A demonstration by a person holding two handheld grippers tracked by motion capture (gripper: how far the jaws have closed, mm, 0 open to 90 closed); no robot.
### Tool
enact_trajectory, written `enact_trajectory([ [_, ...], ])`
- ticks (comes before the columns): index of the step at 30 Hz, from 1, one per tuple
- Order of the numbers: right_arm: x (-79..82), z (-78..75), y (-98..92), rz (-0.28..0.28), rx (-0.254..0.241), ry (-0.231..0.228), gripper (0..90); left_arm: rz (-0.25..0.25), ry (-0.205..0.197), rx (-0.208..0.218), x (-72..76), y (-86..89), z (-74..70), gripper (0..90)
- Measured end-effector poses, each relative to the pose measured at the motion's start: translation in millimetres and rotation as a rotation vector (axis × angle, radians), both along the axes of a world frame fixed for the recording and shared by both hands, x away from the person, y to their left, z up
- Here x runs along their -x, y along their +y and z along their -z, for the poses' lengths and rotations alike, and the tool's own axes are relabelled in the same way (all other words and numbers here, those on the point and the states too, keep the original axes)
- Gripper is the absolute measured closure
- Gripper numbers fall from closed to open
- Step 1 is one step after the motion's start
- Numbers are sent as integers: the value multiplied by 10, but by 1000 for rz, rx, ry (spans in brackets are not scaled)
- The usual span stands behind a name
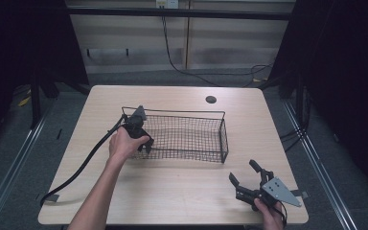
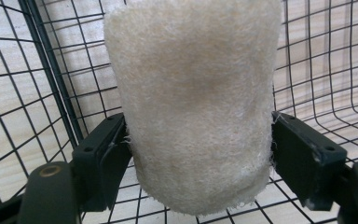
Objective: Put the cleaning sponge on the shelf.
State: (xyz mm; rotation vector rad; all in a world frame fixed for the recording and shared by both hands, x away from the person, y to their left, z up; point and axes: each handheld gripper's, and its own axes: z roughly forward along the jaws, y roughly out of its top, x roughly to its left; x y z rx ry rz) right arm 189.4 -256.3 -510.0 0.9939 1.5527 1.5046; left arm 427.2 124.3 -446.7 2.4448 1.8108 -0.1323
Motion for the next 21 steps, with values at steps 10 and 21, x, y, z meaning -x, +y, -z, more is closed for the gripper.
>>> enact_trajectory([
  [10, 1, 0, 1, -1, 0, 2, 135, 28, -46, 39, 32, 16, -91, 182],
  [21, 1, 0, 5, -3, -2, 1, 135, 80, -174, 145, 126, 141, -324, 177],
])
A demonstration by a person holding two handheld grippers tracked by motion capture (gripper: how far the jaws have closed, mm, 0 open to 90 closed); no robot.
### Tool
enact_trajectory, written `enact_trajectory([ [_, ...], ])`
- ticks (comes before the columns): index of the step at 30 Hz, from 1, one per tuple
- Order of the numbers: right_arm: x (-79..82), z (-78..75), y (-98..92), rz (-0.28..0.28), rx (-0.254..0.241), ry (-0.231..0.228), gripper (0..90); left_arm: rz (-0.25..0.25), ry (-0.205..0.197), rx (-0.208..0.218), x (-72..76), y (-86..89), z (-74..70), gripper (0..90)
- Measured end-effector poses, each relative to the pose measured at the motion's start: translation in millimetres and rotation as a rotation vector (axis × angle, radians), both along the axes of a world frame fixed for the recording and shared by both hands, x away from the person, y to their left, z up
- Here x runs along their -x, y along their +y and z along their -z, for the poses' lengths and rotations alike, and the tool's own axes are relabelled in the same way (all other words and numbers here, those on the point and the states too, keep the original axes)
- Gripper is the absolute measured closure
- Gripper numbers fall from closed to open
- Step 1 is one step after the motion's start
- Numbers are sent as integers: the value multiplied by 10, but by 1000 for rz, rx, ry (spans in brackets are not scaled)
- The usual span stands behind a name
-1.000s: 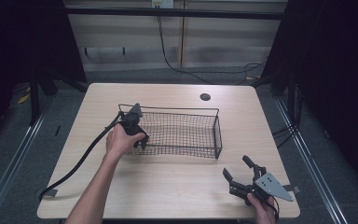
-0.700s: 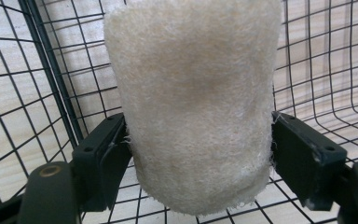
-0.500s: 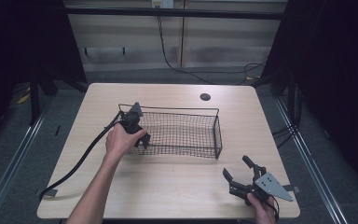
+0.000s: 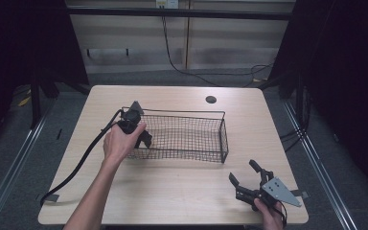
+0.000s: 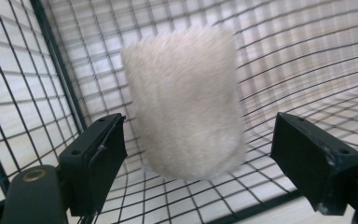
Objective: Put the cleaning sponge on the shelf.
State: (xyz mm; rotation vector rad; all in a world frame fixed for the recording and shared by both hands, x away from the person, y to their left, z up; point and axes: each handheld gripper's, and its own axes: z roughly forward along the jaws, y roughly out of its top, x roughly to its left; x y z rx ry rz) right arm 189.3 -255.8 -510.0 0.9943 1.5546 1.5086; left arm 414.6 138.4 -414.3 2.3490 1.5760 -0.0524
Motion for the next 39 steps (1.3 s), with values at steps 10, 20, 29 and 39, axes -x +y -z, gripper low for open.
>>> enact_trajectory([
  [10, -2, 0, -2, 1, 4, -1, 135, 68, -102, 131, 122, 186, -113, 188],
  [20, -2, 0, -1, 1, 4, -1, 135, 139, -137, 240, 235, 342, -197, 215],
  [29, -4, 0, -2, 2, 3, -1, 135, 194, -201, 323, 390, 476, -316, 184],
  [39, -2, 0, -3, 5, 3, 0, 134, 219, -302, 340, 621, 587, -403, 191],
])
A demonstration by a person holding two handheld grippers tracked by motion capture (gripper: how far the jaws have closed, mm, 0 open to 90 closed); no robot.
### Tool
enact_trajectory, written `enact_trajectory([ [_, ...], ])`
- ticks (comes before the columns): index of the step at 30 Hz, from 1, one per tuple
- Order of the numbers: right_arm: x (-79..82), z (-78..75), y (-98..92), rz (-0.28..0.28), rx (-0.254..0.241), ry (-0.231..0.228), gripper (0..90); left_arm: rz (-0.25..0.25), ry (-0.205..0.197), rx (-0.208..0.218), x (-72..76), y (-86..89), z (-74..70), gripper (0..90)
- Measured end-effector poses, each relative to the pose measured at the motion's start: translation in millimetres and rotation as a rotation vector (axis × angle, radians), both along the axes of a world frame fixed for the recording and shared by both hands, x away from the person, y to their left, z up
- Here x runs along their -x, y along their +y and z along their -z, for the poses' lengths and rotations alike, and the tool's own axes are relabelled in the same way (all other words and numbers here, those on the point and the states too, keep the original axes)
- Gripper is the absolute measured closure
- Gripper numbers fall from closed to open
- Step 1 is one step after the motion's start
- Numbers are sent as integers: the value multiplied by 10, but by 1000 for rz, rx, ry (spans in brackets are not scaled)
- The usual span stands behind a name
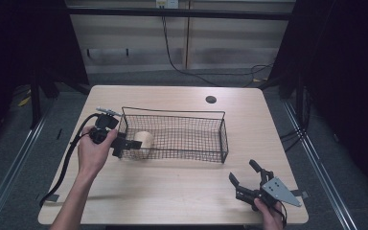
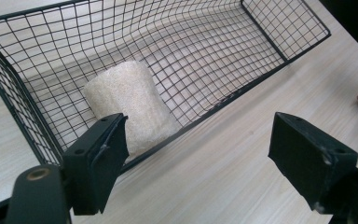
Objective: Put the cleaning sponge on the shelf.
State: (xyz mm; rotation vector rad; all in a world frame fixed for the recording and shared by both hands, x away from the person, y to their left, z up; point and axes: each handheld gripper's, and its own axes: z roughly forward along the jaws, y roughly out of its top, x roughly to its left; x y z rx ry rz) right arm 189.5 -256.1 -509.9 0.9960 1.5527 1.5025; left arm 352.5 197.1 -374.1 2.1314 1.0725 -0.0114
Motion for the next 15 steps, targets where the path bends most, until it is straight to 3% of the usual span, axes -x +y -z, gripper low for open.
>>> enact_trajectory([
  [7, 1, 1, -2, 1, -1, -1, 135, -26, -65, 37, 141, 233, 25, 191],
  [10, 0, 1, -2, 0, -1, 0, 135, -37, -68, 55, 181, 298, 36, 191],
  [15, 2, 1, -1, 3, -1, -1, 135, -54, -108, 76, 328, 483, 63, 191],
])
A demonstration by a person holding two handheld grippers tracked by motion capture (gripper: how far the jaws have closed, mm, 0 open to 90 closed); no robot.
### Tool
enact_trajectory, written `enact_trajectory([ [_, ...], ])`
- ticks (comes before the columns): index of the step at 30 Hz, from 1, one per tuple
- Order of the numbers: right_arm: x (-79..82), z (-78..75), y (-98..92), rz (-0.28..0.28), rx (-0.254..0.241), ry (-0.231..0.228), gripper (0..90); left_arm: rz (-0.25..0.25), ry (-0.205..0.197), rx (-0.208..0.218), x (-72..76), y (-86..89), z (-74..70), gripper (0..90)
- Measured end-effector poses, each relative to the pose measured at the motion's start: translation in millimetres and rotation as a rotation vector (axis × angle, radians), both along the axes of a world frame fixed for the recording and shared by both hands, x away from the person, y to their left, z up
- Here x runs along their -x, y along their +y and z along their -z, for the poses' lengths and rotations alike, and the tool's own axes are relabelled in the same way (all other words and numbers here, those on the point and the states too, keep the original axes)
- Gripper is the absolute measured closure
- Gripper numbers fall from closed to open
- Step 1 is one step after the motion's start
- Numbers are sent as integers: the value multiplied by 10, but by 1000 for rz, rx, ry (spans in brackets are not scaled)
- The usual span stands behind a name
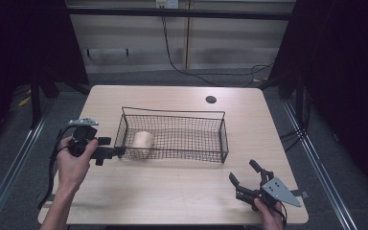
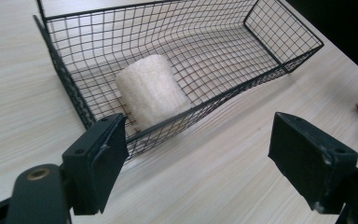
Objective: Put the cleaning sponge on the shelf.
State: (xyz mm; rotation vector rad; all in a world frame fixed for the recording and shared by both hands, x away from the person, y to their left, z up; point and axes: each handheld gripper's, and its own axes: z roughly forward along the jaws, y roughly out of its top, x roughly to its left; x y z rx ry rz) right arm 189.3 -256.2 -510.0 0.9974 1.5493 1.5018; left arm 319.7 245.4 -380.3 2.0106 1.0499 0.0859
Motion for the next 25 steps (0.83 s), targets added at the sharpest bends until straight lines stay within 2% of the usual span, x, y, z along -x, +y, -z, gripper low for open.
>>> enact_trajectory([
  [5, 2, 0, 3, -1, -3, 2, 135, -18, -9, 0, 105, 83, -3, 191],
  [6, 4, 0, 1, 2, -3, 2, 135, -38, -14, 11, 167, 115, 27, 191],
  [8, 5, 1, 1, 3, -1, 1, 135, -48, -21, -15, 234, 148, 66, 191],
  [12, 7, 1, 5, 3, -6, -1, 135, -79, -28, -23, 354, 224, 164, 191],
  [14, 6, 1, 3, 4, -3, 0, 135, -93, -28, -18, 382, 241, 195, 191],
  [15, 9, 1, 6, 0, -6, 1, 135, -114, -17, -4, 423, 281, 272, 169],
  [17, 7, 1, 6, 2, -2, -1, 135, -124, -17, 4, 439, 296, 308, 161],
  [18, 7, 1, 5, -3, -1, 0, 135, -140, -45, 10, 453, 323, 368, 161],
  [19, 7, 1, 6, 2, -2, -2, 135, -150, -55, 9, 456, 331, 393, 161],
  [20, 9, 2, 7, 3, -4, 0, 135, -149, -43, 3, 447, 341, 419, 161],
  [22, 6, 2, 4, -2, -3, -3, 135, -151, -35, 37, 452, 353, 483, 161],
  [25, 4, 1, -1, -1, -2, 0, 135, -134, -22, 21, 453, 333, 526, 161],
])
